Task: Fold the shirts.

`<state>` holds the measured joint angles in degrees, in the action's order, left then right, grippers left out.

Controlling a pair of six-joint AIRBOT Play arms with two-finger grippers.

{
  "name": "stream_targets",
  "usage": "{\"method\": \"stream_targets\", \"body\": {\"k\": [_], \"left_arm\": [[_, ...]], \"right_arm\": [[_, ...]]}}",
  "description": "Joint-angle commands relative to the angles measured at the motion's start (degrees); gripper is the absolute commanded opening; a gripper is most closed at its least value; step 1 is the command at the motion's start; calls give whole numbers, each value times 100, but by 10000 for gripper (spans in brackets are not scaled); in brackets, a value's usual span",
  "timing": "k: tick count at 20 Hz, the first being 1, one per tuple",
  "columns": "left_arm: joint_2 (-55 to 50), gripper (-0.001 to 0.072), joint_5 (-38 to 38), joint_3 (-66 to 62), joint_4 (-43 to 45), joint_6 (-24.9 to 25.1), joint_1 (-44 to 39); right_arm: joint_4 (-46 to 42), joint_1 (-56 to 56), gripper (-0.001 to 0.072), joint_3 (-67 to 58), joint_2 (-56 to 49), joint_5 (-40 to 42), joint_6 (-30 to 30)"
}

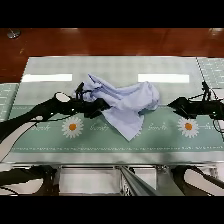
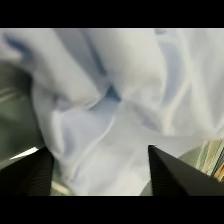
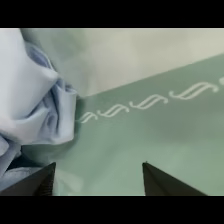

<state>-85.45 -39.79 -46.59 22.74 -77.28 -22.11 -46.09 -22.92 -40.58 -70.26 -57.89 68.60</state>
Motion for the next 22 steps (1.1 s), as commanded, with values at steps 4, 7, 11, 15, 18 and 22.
{"method": "stream_targets", "body": {"k": [4,7,11,15,18,22], "left_arm": [[-376,25,-330,-713,-328,518,-68],[-289,25,-966,-1123,-326,785,280],[24,25,-1091,-1414,-221,782,807],[258,25,-1368,-1414,-94,785,1174],[273,25,-1388,-1421,-28,828,1252],[402,25,-1943,-1943,-26,828,1602]], "right_arm": [[109,673,621,94,17,634,177],[127,953,621,11,-173,999,374],[116,1484,621,-496,-973,933,575],[144,1899,599,-970,-1528,885,850],[280,2098,277,-1344,-1755,800,876],[199,1980,22,-2542,-1631,31,708]]}}
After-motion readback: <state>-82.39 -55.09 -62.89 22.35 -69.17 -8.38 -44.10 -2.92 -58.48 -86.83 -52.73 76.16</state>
